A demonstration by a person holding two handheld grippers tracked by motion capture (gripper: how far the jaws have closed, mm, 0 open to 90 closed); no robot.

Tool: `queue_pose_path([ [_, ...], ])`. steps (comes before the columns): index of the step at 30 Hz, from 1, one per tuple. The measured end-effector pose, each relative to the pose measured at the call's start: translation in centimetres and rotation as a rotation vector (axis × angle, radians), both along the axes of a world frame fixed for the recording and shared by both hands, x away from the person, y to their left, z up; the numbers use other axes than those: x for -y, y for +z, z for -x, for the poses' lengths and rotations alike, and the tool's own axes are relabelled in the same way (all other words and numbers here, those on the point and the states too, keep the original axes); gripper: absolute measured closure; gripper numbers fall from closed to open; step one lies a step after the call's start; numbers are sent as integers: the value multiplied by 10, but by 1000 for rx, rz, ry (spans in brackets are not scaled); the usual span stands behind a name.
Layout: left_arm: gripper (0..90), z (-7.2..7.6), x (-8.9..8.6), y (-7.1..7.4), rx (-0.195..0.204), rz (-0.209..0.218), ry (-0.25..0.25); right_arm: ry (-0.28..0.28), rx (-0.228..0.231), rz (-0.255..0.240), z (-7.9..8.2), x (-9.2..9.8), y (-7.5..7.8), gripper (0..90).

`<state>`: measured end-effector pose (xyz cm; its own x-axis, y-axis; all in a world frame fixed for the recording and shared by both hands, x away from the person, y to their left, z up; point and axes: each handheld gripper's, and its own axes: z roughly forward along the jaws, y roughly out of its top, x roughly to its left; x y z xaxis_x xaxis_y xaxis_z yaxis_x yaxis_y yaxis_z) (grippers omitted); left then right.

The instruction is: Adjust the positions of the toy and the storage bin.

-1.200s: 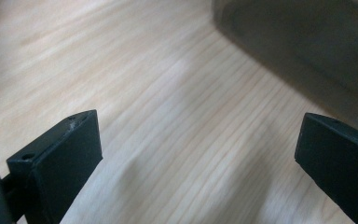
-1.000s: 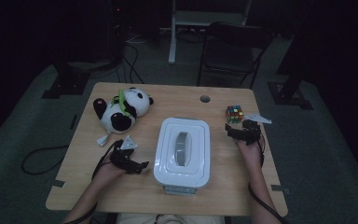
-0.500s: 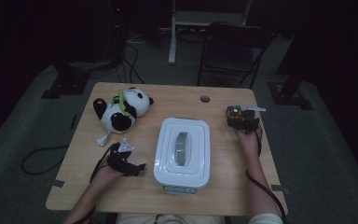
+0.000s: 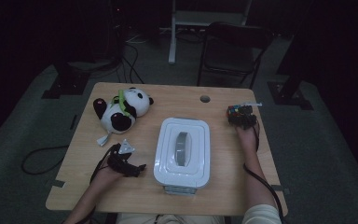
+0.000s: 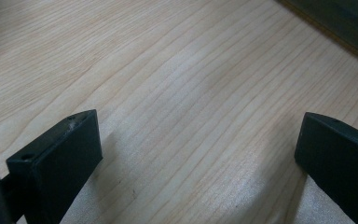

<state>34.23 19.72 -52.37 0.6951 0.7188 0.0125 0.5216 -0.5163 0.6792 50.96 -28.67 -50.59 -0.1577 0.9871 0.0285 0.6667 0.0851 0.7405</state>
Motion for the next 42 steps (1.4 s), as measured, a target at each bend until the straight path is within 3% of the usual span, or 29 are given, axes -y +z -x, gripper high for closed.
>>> queue_pose_path([
  [5,12,0,0,0,-1,1,0,10,-5,16,3,0,2,337],
  [10,11,0,0,0,0,0,0,11,20,-5,12,3,8,338],
  [15,12,0,0,0,-1,1,0,27,37,17,25,4,15,338],
  [42,11,0,0,0,1,4,5,29,68,-5,121,14,23,338],
])
